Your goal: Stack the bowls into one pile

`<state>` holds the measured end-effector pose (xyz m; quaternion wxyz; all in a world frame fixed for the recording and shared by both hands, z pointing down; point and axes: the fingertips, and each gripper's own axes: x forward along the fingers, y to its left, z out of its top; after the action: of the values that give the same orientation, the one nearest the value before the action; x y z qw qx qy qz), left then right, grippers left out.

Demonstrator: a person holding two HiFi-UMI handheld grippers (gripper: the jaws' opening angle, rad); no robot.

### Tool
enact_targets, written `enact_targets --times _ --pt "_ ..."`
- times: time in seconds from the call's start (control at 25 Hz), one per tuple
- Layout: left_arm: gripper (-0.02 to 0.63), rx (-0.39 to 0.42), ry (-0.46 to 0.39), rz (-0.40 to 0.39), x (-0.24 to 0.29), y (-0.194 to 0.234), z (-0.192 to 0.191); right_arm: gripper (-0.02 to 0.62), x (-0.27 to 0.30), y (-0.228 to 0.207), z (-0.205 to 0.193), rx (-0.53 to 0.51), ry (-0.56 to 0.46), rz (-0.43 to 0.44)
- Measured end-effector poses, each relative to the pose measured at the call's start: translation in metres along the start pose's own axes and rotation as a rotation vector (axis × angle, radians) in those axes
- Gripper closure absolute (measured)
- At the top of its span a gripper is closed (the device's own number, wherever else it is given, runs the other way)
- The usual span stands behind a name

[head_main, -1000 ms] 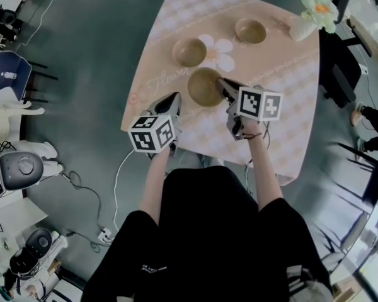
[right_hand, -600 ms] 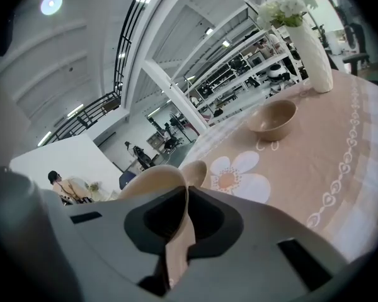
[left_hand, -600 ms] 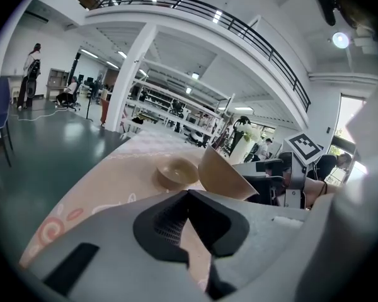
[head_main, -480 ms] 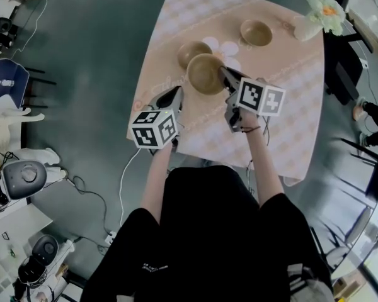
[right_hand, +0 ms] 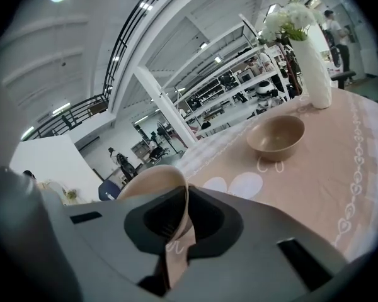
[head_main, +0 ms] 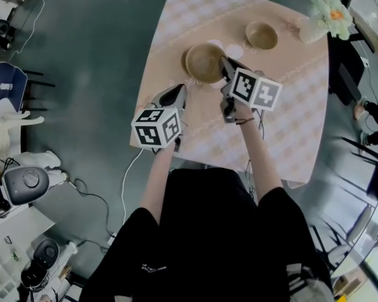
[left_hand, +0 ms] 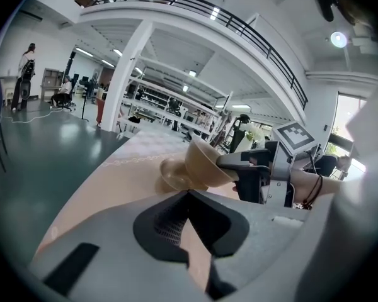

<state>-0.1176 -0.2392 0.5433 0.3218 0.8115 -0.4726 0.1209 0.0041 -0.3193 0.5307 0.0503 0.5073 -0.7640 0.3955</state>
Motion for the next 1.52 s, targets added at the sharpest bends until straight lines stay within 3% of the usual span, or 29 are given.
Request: enact_targets --times 0.56,1.08,1.24,1.4,1.52 --pt "0.609 -0.016 0.017 -0.011 0.014 0.014 0.005 0.589 0.043 -0.001 -0.004 -0.200 0.065 -0.090" --pt "0.609 -0.026 0.023 -0.017 0.017 0.017 0.004 0.578 0.054 0.003 -0.012 -0.407 0.086 -0.118" --pt "0.609 -0.029 0.021 -0.024 0.018 0.017 0.005 0.526 0.053 0.004 -0.008 -0.460 0.065 -0.140" --pt "0.609 -0.031 0.023 -0.027 0.019 0.017 0.003 0.473 0.055 -0.004 -0.009 -0.447 0.059 -0.165" --pt "0.609 -0.031 0.025 -0.030 0.020 0.017 0.003 0.439 0.059 -0.009 -0.016 -0.351 0.079 -0.154"
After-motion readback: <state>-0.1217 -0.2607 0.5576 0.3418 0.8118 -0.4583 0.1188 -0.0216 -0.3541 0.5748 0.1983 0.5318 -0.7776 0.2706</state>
